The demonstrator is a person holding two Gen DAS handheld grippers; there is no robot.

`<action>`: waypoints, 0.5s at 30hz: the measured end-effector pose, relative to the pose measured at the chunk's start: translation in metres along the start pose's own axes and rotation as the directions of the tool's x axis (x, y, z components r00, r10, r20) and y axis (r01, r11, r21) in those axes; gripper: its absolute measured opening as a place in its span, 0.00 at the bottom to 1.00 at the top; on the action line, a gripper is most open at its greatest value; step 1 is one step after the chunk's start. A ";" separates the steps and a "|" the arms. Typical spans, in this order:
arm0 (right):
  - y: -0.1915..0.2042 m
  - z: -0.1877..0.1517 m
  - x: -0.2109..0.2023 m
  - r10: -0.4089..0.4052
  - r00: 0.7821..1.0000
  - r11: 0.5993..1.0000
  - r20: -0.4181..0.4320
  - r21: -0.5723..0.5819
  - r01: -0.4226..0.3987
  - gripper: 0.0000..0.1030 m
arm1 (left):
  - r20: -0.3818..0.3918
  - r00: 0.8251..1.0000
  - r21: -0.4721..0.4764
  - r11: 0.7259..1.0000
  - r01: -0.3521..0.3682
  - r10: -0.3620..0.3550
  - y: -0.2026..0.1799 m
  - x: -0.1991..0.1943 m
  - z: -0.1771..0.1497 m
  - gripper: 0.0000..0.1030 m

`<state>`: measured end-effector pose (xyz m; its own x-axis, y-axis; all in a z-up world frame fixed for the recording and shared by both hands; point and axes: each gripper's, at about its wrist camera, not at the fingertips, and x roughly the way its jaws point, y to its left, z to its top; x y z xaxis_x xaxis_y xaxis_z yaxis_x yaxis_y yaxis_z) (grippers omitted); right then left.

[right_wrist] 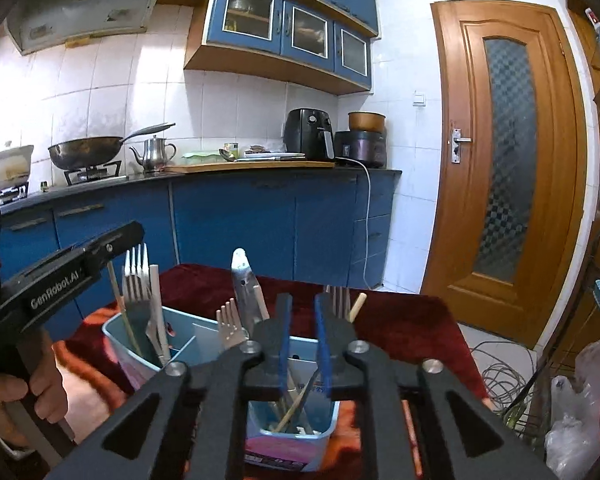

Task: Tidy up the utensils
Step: 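Lower the knife and fork into the blue caddy and open both tools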

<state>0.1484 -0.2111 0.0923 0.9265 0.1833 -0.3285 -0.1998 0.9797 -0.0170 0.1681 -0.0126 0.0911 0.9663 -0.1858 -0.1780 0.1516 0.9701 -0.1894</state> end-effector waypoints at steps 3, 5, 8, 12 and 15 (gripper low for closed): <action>0.002 0.004 -0.009 0.001 1.000 1.000 0.018 0.003 -0.001 0.16 | -0.005 1.000 -0.001 1.000 0.007 -0.007 -0.001 -0.007 0.002 0.31; 0.003 0.006 -0.019 -0.002 0.999 1.000 0.033 0.007 0.002 0.18 | -0.011 1.000 -0.003 1.000 0.015 -0.015 -0.002 -0.014 0.006 0.31; 0.005 0.011 -0.034 0.011 0.999 1.000 0.053 0.016 -0.012 0.19 | -0.011 1.000 -0.002 1.000 0.017 -0.017 -0.003 -0.028 0.010 0.33; 0.009 0.017 -0.053 0.045 0.997 0.998 0.060 0.040 -0.047 0.20 | -0.033 0.999 0.003 1.000 0.028 -0.028 -0.004 -0.046 0.018 0.33; 0.014 0.021 -0.070 0.060 0.996 0.997 0.072 0.046 -0.064 0.23 | -0.041 0.999 0.015 0.999 0.029 -0.029 -0.004 -0.063 0.022 0.33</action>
<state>0.0873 -0.2080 0.1345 0.9335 0.2473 -0.2599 -0.2435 0.9688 0.0469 0.1112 -0.0014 0.1244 0.9522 -0.2197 -0.2121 0.1828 0.9665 -0.1801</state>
